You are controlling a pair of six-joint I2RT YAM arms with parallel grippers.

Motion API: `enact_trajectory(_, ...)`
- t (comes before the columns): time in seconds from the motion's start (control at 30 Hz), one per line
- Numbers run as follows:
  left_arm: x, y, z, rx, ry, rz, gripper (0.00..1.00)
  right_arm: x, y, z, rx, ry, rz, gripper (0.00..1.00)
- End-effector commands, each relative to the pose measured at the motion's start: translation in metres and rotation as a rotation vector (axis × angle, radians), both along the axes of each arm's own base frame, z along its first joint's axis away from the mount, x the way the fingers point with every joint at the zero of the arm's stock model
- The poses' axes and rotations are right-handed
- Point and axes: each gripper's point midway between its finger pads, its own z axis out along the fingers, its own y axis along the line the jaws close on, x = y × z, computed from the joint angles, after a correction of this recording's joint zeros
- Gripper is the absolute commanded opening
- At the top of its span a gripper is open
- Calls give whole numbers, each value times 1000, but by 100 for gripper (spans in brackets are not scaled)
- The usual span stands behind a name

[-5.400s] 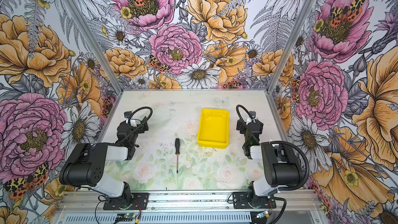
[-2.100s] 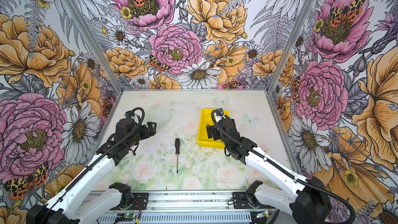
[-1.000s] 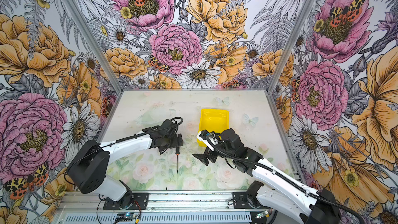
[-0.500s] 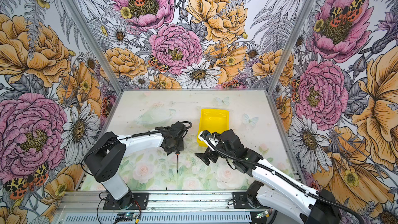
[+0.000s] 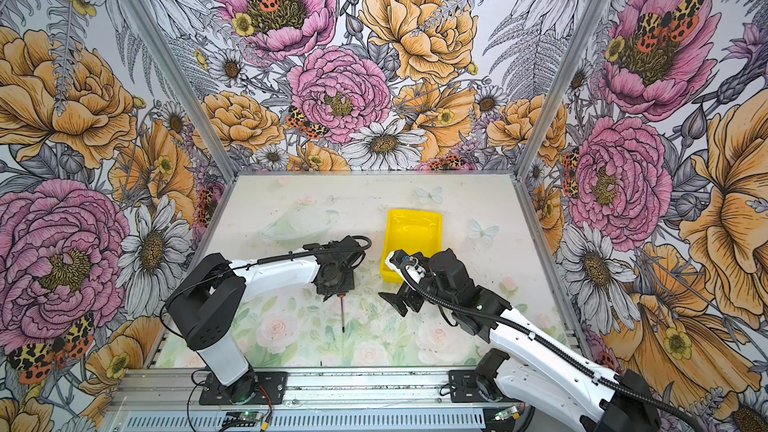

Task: Put the screwdriver in the bin
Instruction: 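Lower the left gripper and close it on the orange-black screwdriver handle, then lift the screwdriver with the left gripper and carry it over the yellow bin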

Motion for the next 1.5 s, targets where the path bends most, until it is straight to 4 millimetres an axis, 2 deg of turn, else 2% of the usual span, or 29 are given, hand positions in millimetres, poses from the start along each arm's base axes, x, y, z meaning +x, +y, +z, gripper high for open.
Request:
enact_trajectory(0.0,8,-5,-1,14,-21,17,13,7,-6,18,19,-65,-34,99)
enact_trajectory(0.1,14,-8,13,15,-40,-3,11,11,-9,21,21,-72,-58,100)
enact_trajectory(0.37,56,-16,76,-21,-213,-33,7,27,-29,35,60,-84,-162,100)
enact_trajectory(0.6,89,-45,126,-94,-323,-82,7,46,-49,37,83,-70,-273,100)
enact_trajectory(0.83,119,-76,166,-149,-416,-123,7,63,-70,36,79,-70,-396,100)
enact_trajectory(0.87,124,-82,157,-138,-402,-132,7,65,-73,35,76,-67,-411,99)
enact_trajectory(1.13,153,-126,160,-186,-424,-186,7,73,-84,32,63,-71,-468,100)
enact_trajectory(1.27,161,-144,152,-197,-421,-195,7,77,-92,33,51,-84,-505,99)
enact_trajectory(1.47,168,-172,149,-250,-415,-236,7,78,-96,33,48,-89,-520,100)
